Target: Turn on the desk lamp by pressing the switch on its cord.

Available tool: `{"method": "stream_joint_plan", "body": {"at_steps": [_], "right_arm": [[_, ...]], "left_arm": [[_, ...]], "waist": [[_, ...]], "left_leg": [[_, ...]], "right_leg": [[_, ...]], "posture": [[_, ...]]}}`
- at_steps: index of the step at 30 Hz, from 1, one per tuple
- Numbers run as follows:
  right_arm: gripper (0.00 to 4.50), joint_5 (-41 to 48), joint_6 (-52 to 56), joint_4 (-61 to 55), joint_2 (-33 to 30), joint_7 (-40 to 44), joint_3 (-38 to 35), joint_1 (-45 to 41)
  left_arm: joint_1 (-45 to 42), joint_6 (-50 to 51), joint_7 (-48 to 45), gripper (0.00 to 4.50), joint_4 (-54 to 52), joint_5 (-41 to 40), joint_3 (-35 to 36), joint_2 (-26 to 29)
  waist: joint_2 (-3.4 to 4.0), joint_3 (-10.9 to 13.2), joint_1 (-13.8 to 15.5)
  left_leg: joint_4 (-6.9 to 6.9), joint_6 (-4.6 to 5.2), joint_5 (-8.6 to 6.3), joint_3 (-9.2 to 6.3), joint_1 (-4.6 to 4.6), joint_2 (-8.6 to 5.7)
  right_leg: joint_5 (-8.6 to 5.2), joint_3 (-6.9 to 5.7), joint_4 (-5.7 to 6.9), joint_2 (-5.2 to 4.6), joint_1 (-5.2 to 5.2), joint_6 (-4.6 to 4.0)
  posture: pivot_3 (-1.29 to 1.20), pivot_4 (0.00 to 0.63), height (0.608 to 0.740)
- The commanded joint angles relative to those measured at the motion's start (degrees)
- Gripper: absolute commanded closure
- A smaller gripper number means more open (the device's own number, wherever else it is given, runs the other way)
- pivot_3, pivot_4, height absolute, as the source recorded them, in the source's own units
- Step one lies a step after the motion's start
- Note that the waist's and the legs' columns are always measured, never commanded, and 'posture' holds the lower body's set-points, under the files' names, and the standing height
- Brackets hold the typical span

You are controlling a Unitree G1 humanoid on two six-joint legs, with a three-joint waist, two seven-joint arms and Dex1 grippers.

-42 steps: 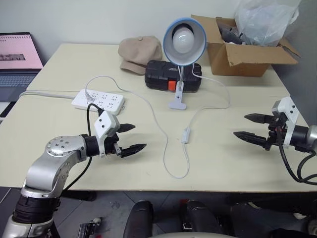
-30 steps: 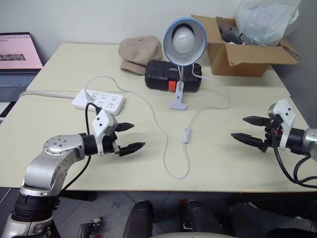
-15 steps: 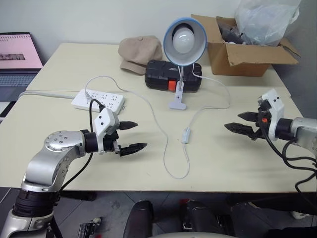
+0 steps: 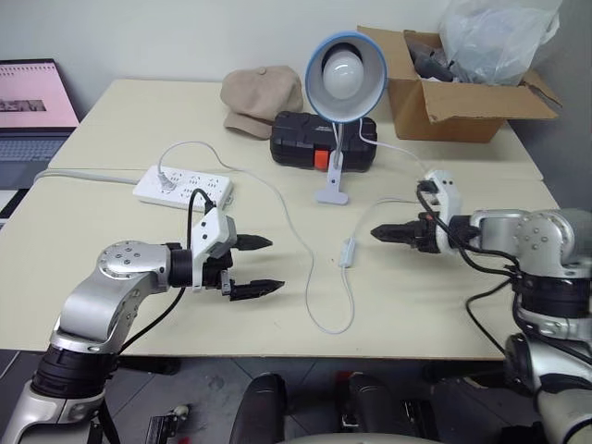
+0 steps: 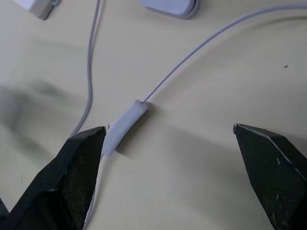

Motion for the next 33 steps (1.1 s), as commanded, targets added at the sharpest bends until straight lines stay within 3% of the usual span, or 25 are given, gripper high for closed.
{"method": "stream_joint_plan", "body": {"at_steps": [1,18,28,32,33], "right_arm": [[0.04,-2.25,1.73,3.66,4.75,-3.83,-2.82,-4.02],[0.04,-5.42,2.7,12.23,13.72,-10.74,-3.33,-7.95],[0.04,-5.85,2.7,13.73,15.52,-12.98,-4.81,-8.45],[0.61,-4.69,2.7,13.09,16.29,-13.91,-4.58,-8.37],[0.93,-4.45,2.7,12.99,16.42,-14.15,-4.47,-8.34]], "left_arm": [[-0.54,-1.89,-0.2,0.0,-0.16,0.32,-0.57,-0.78],[2.3,-6.84,0.12,0.0,1.72,2.04,-1.53,-2.71],[2.62,-7.32,0.44,0.0,1.63,2.63,-2.04,-3.36],[2.74,-7.28,0.45,0.0,1.53,2.63,-2.06,-3.41],[2.73,-7.28,0.45,0.0,1.57,2.64,-2.06,-3.43]], "waist": [[0.0,0.0,0.0],[0.01,0.0,-0.13],[0.02,-0.01,-0.23],[0.02,-0.01,-0.36],[0.03,-0.01,-0.38]], "left_leg": [[0.0,0.0,0.0,0.0,-0.01,0.0],[-0.01,0.01,0.0,0.01,-0.04,0.02],[-0.01,0.01,0.0,0.01,-0.03,0.03],[-0.01,0.01,0.0,0.01,-0.03,0.03],[-0.01,0.01,0.0,0.01,-0.03,0.03]], "right_leg": [[0.0,0.0,0.0,0.0,0.0,0.0],[0.01,0.01,0.03,0.02,-0.06,-0.01],[0.01,0.0,0.05,0.03,-0.06,-0.01],[0.01,0.0,0.05,0.03,-0.06,-0.01],[0.01,0.0,0.05,0.03,-0.07,-0.01]], "posture": [[0.0,0.15,0.74],[0.0,0.15,0.74],[0.0,0.15,0.74],[0.0,0.15,0.74],[0.0,0.15,0.74]]}}
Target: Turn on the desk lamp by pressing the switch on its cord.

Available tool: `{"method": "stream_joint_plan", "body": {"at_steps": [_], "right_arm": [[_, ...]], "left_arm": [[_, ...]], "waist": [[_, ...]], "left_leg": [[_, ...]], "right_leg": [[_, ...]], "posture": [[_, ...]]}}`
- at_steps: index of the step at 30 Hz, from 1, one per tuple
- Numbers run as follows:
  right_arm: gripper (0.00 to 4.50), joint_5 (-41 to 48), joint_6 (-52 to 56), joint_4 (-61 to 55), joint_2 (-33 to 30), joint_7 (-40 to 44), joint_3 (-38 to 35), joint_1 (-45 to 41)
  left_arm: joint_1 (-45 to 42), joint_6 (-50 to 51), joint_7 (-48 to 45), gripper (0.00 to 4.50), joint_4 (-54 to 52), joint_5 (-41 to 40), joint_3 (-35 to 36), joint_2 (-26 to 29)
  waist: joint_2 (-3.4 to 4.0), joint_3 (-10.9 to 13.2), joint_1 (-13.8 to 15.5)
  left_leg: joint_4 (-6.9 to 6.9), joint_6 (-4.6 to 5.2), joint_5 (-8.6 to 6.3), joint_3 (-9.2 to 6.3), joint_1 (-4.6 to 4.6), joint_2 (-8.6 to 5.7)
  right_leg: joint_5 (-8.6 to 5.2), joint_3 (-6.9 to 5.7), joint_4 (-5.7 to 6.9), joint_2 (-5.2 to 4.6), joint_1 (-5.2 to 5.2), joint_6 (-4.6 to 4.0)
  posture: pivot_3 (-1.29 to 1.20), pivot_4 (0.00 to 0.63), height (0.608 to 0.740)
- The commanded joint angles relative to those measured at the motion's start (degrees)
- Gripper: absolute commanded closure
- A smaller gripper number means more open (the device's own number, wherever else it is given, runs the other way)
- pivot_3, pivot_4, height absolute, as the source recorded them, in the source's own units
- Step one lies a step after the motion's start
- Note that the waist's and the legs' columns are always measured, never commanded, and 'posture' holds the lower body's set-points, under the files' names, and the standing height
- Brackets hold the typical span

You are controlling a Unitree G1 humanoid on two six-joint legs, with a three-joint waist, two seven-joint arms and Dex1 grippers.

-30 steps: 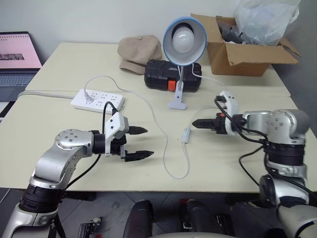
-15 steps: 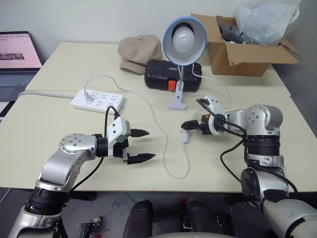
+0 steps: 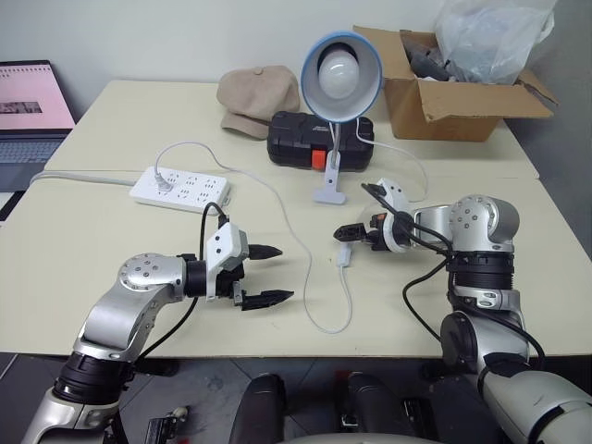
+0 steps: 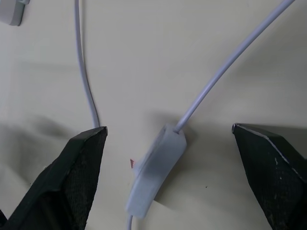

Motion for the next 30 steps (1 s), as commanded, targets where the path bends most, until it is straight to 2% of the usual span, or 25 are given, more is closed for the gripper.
{"method": "stream_joint_plan", "body": {"at_steps": [1,5,8,9,11,13,22,30], "right_arm": [[1.16,1.82,0.46,-0.72,0.97,-0.79,-0.45,-0.81],[2.43,2.38,0.46,-0.83,1.27,-1.66,-0.43,-0.85],[3.18,2.55,0.46,-0.62,1.5,-2.15,-0.78,-1.0],[3.28,2.38,0.46,-0.42,1.55,-2.24,-0.94,-1.15],[3.86,2.15,0.46,-0.17,1.56,-2.35,-1.14,-1.33],[4.17,2.16,0.46,-0.02,1.67,-2.56,-1.79,-1.41],[4.18,3.16,0.46,-1.98,3.13,-2.16,-6.71,-1.99],[4.19,8.21,-2.91,-8.14,2.13,4.49,-12.24,-2.64]], "left_arm": [[-0.02,-1.05,0.07,0.0,-0.63,-0.03,0.48,-0.05],[-0.14,-0.98,0.1,0.0,-0.55,-0.03,0.47,-0.1],[-0.17,-0.85,0.19,0.0,-0.58,-0.07,0.5,-0.13],[-0.31,-0.83,0.16,0.0,-0.46,-0.08,0.51,-0.13],[-0.61,-0.84,0.09,0.0,-0.19,-0.06,0.53,-0.1],[-1.03,-0.76,0.08,0.0,0.08,-0.04,0.58,-0.08],[-5.63,2.84,1.69,0.0,1.78,-2.68,2.09,-1.53],[-15.71,16.18,4.1,0.0,5.99,-12.54,4.27,-7.03]], "waist": [[0.0,0.0,-0.02],[0.0,0.0,-0.01],[0.0,0.0,-0.01],[0.0,0.0,-0.01],[0.0,0.0,0.0],[0.0,0.0,0.0],[0.0,0.0,0.03],[0.0,0.0,0.03]], "left_leg": [[0.0,0.0,0.0,0.0,0.0,0.0],[-0.02,0.0,0.0,0.0,-0.04,0.0],[-0.01,0.0,0.0,0.0,-0.08,-0.02],[-0.01,0.0,0.0,0.0,-0.08,-0.02],[-0.01,0.0,0.0,0.0,-0.08,-0.01],[-0.02,0.0,0.0,-0.01,-0.08,0.0],[-0.01,0.0,0.0,-0.03,-0.12,-0.01],[0.0,0.01,0.0,-0.04,-0.17,-0.03]], "right_leg": [[0.0,0.0,0.0,0.0,0.0,0.0],[0.0,0.0,-0.03,0.0,-0.03,0.0],[0.0,0.0,-0.04,-0.01,-0.05,0.0],[0.0,0.0,-0.04,-0.01,-0.05,0.0],[0.0,0.0,-0.04,0.0,-0.06,0.0],[0.0,-0.01,-0.03,0.0,-0.06,0.0],[0.0,-0.04,-0.04,0.0,-0.07,0.01],[-0.01,-0.05,-0.05,0.01,-0.11,0.02]], "posture": [[0.0,0.15,0.74],[0.0,0.15,0.74],[0.0,0.15,0.74],[0.0,0.15,0.74],[0.0,0.15,0.74],[0.0,0.15,0.74],[0.0,0.15,0.74],[0.0,0.15,0.74]]}}
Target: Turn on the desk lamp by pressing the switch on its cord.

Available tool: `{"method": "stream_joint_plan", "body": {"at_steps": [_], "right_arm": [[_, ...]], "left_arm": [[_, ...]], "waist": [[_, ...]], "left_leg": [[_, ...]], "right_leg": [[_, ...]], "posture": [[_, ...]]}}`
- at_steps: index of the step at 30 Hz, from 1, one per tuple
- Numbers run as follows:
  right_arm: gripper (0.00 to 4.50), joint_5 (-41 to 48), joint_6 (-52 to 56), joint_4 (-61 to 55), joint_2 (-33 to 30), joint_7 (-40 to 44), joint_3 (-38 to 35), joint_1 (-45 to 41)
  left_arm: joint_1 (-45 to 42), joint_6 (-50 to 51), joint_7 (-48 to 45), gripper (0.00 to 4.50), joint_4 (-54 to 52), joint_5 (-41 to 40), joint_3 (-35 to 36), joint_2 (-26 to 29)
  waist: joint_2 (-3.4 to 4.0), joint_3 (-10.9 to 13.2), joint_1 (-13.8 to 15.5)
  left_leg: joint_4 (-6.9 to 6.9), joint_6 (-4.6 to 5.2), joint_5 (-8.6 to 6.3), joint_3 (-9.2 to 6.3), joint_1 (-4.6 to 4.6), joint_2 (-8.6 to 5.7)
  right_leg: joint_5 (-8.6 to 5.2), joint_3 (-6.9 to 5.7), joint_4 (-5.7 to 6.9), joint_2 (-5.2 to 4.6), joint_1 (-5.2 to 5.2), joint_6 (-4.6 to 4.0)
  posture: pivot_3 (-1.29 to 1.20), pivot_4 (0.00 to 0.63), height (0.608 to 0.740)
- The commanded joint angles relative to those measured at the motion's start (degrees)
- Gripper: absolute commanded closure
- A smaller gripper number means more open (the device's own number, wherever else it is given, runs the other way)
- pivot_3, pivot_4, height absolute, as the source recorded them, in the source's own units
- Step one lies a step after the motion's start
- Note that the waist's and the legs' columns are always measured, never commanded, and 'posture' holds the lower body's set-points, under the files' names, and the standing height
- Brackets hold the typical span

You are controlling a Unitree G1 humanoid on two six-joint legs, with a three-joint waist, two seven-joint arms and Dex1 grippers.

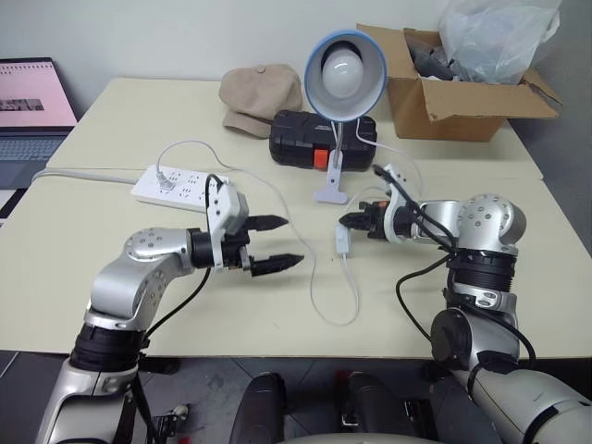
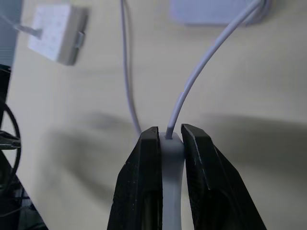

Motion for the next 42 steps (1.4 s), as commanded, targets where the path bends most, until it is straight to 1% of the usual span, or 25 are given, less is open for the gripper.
{"method": "stream_joint_plan", "body": {"at_steps": [1,3,9,14,17,25,35,37,38,39,42], "right_arm": [[4.19,5.3,-0.82,-5.55,-1.47,5.0,-2.43,-1.11],[4.19,7.85,-0.95,-7.77,-2.84,8.08,-2.26,-0.14],[4.19,13.33,-0.38,-11.16,-5.75,13.69,-2.28,1.84],[4.19,16.7,0.96,-13.34,-7.03,15.76,-2.39,2.89],[4.19,18.16,1.38,-14.03,-7.37,16.05,-2.55,3.12],[4.19,21.75,2.39,-14.91,-8.0,16.1,-2.45,2.75],[4.19,25.01,2.39,-14.74,-8.71,14.88,-1.94,2.41],[4.19,25.79,2.39,-14.86,-8.77,14.52,-1.85,2.42],[4.19,26.19,2.39,-14.87,-8.79,14.29,-1.81,2.42],[4.19,26.62,2.39,-14.93,-8.79,14.02,-1.77,2.45],[4.19,27.85,2.4,-15.13,-8.75,13.23,-1.66,2.55]], "left_arm": [[-4.59,6.99,0.29,0.0,2.77,-5.67,1.19,-2.58],[-6.93,10.79,0.45,0.0,4.89,-8.03,1.29,-4.39],[-10.27,17.99,1.63,0.0,8.36,-13.11,2.63,-8.75],[-12.37,23.58,4.1,0.0,10.45,-18.44,6.17,-12.05],[-12.57,25.9,4.63,0.0,10.52,-20.56,6.71,-13.16],[-12.1,27.08,6.01,0.0,10.17,-21.78,6.78,-16.06],[-12.32,26.28,4.29,0.0,11.61,-21.17,5.29,-16.56],[-12.49,26.18,3.72,0.35,11.94,-21.08,4.96,-16.64],[-12.61,26.2,3.31,0.43,12.15,-21.08,4.78,-16.69],[-12.73,26.14,3.0,0.7,12.33,-21.03,4.62,-16.73],[-13.1,25.7,2.06,1.29,13.1,-20.63,3.94,-16.86]], "waist": [[0.01,0.0,0.0],[0.01,0.0,-0.01],[0.01,0.01,-0.09],[0.01,0.01,-0.26],[0.01,0.01,-0.43],[0.02,0.01,-0.52],[0.01,0.01,-0.52],[0.01,0.01,-0.52],[0.01,0.01,-0.52],[0.01,0.01,-0.52],[0.02,0.01,-0.52]], "left_leg": [[0.0,0.0,0.0,0.01,0.0,0.0],[0.0,0.0,0.0,-0.01,-0.01,0.0],[0.0,0.0,0.0,-0.01,-0.01,0.0],[0.01,0.0,0.0,-0.04,-0.01,0.0],[0.01,0.0,0.0,-0.06,-0.01,0.0],[0.01,0.0,0.0,-0.04,-0.01,-0.01],[0.01,0.0,0.0,-0.04,-0.01,-0.02],[0.01,0.0,0.0,-0.05,-0.01,-0.02],[0.01,0.0,0.0,-0.04,-0.01,-0.02],[0.01,0.0,0.0,-0.04,-0.01,-0.02],[0.01,0.0,0.0,-0.04,-0.01,-0.02]], "right_leg": [[0.0,0.01,0.0,0.0,0.0,0.0],[0.0,-0.01,0.0,0.01,0.0,0.0],[0.0,0.0,0.0,0.02,0.0,0.0],[0.0,-0.01,0.03,0.02,0.0,-0.01],[0.0,-0.01,0.03,0.02,0.0,-0.01],[0.01,0.0,0.02,0.01,0.01,-0.01],[0.01,0.0,0.02,0.01,0.01,-0.01],[0.01,0.0,0.02,0.01,0.01,-0.01],[0.01,0.0,0.02,0.01,0.01,-0.01],[0.01,0.0,0.02,0.01,0.01,-0.01],[0.01,0.0,0.02,0.01,0.01,-0.01]], "posture": [[0.0,0.15,0.74],[0.0,0.15,0.74],[0.0,0.15,0.74],[0.0,0.15,0.74],[0.0,0.15,0.74],[0.0,0.15,0.74],[0.0,0.15,0.74],[0.0,0.15,0.74],[0.0,0.15,0.74],[0.0,0.15,0.74],[0.0,0.15,0.74]]}}
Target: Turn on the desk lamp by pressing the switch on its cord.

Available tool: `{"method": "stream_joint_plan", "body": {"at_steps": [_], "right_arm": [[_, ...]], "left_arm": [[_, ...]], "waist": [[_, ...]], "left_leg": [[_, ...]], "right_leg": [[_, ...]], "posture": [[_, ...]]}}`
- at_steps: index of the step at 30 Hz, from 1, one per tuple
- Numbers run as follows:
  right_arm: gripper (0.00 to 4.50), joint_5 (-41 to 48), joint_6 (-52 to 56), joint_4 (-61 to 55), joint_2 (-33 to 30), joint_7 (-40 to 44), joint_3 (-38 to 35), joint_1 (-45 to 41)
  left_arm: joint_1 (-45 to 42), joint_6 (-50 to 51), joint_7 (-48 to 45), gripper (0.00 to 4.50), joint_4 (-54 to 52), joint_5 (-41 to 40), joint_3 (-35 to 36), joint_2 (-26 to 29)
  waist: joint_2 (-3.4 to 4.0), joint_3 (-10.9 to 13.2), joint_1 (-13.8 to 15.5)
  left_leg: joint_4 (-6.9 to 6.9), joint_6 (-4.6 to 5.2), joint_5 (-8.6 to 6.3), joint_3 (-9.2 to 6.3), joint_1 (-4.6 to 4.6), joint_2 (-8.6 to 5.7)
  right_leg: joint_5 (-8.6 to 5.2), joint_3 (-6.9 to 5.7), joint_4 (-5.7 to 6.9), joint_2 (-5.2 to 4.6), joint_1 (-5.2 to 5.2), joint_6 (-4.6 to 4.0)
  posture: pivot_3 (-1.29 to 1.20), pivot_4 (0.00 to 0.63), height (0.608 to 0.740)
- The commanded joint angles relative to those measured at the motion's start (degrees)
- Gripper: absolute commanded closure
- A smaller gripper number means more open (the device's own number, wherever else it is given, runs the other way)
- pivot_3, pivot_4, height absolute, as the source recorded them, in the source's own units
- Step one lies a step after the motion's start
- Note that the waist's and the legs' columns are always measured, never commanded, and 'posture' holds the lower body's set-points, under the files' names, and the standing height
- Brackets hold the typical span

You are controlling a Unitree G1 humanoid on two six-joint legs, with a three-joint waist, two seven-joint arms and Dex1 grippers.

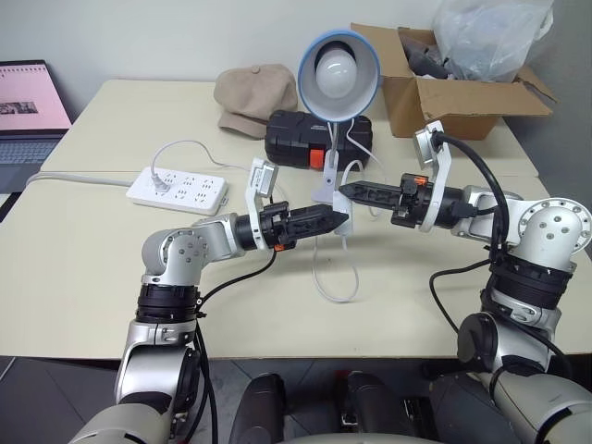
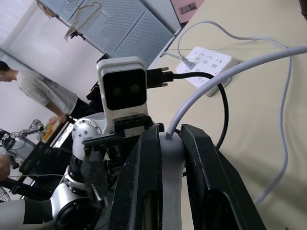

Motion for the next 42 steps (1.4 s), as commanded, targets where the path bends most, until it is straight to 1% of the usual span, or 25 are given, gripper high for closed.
{"method": "stream_joint_plan", "body": {"at_steps": [1,2,7,13,15,25,27,28,33,36,37,38,40,42], "right_arm": [[4.19,3.44,0.45,-1.96,-0.45,-1.08,-0.63,-1.1],[4.19,3.88,0.45,-1.98,-0.42,-1.45,-0.62,-1.08],[4.19,5.64,0.45,-2.01,-0.49,-2.93,-0.54,-0.89],[4.19,6.73,0.45,-1.55,-0.82,-3.77,-0.52,-0.95],[4.19,7.08,0.43,-1.42,-0.92,-3.99,-0.5,-0.94],[4.19,8.2,-0.04,-1.12,-0.78,-4.88,-0.07,-0.68],[4.19,8.26,-0.14,-0.97,-0.83,-4.93,0.0,-0.64],[4.19,8.28,-0.19,-0.91,-0.85,-4.96,0.04,-0.6],[4.19,8.27,-0.46,-0.71,-0.93,-5.24,0.2,-0.35],[4.19,7.85,-0.63,-0.47,-1.24,-5.38,0.33,0.02],[4.19,7.65,-0.66,-0.36,-1.4,-5.47,0.39,0.18],[4.19,7.43,-0.73,-0.29,-1.61,-5.49,0.53,0.36],[4.19,6.89,-0.99,-0.12,-2.08,-5.63,0.83,0.74],[4.19,5.27,-1.92,0.18,-2.83,-6.16,1.63,1.51]], "left_arm": [[-1.51,-1.21,-1.95,1.49,0.13,0.03,-0.87,-0.54],[-1.52,-1.36,-2.29,1.63,0.16,0.2,-1.17,-0.45],[-1.66,-2.97,-3.56,2.82,0.6,1.36,-2.22,-0.84],[-1.72,-3.84,-4.12,3.88,1.38,1.91,-2.13,-1.09],[-1.77,-4.01,-4.26,3.99,1.59,2.04,-2.05,-1.17],[-1.27,-4.5,-5.13,4.0,1.37,1.92,-1.48,-0.8],[-1.63,-3.9,-4.57,3.3,2.15,1.75,-1.08,-0.88],[-1.69,-3.59,-4.83,3.21,2.24,1.69,-1.21,-0.69],[-1.01,-3.71,-5.89,2.13,1.02,2.08,-1.97,0.5],[-0.02,-5.43,-6.84,1.52,-0.49,3.78,-2.94,2.52],[0.57,-7.21,-7.51,1.29,-1.48,5.47,-3.96,3.72],[1.25,-9.25,-8.46,1.18,-2.69,7.33,-5.15,5.11],[2.47,-14.05,-9.17,0.71,-4.92,11.14,-6.63,7.22],[4.42,-23.56,-10.48,0.24,-7.75,18.39,-9.38,10.8]], "waist": [[0.0,0.0,0.0],[0.0,0.0,0.0],[0.0,0.0,0.0],[0.0,0.0,0.0],[0.0,0.0,0.0],[0.0,0.0,0.0],[0.0,0.0,0.0],[0.0,0.0,0.0],[0.0,0.0,0.0],[0.0,0.0,-0.01],[0.0,0.0,-0.02],[0.0,0.0,-0.03],[0.0,0.0,-0.12],[0.0,0.0,-0.12]], "left_leg": [[0.0,0.0,0.0,0.0,0.0,0.0],[0.0,0.0,0.0,0.0,0.0,0.0],[0.0,0.0,0.0,0.0,0.0,0.0],[0.0,0.0,0.0,0.0,0.0,0.0],[0.0,0.0,0.0,0.0,0.0,0.0],[0.0,0.0,0.0,0.0,0.0,0.0],[0.0,0.0,0.0,0.0,0.0,0.0],[0.0,0.0,0.0,0.0,0.0,0.0],[0.0,0.0,0.0,0.0,0.0,0.0],[-0.01,0.0,0.0,0.0,0.0,0.01],[-0.01,0.0,0.0,0.0,0.0,0.01],[-0.01,0.0,0.0,0.0,0.0,0.01],[-0.02,0.0,0.0,0.0,0.0,0.02],[-0.04,0.0,0.0,0.01,0.0,0.01]], "right_leg": [[0.0,0.0,0.0,0.0,0.0,0.0],[0.0,0.0,0.0,0.0,0.0,0.0],[0.0,0.0,0.0,0.0,0.0,0.0],[0.0,0.0,-0.01,0.0,0.0,0.0],[0.0,0.0,-0.01,0.01,0.0,0.0],[0.0,0.0,-0.01,0.0,0.0,0.0],[0.0,0.0,-0.01,0.0,0.0,0.01],[0.0,0.0,-0.01,0.0,0.0,0.01],[0.0,0.0,-0.01,0.01,0.0,0.01],[0.0,0.0,-0.02,0.0,0.0,0.01],[0.0,0.0,-0.02,0.0,0.0,0.01],[0.0,0.0,-0.02,0.0,0.0,0.01],[0.0,0.0,-0.03,0.0,-0.01,0.0],[0.0,0.01,-0.03,0.0,-0.02,0.0]], "posture": [[0.0,0.15,0.74],[0.0,0.15,0.74],[0.0,0.15,0.74],[0.0,0.15,0.74],[0.0,0.15,0.74],[0.0,0.15,0.74],[0.0,0.15,0.74],[0.0,0.15,0.74],[0.0,0.15,0.74],[0.0,0.15,0.74],[0.0,0.15,0.74],[0.0,0.15,0.74],[0.0,0.15,0.74],[0.0,0.15,0.74]]}}
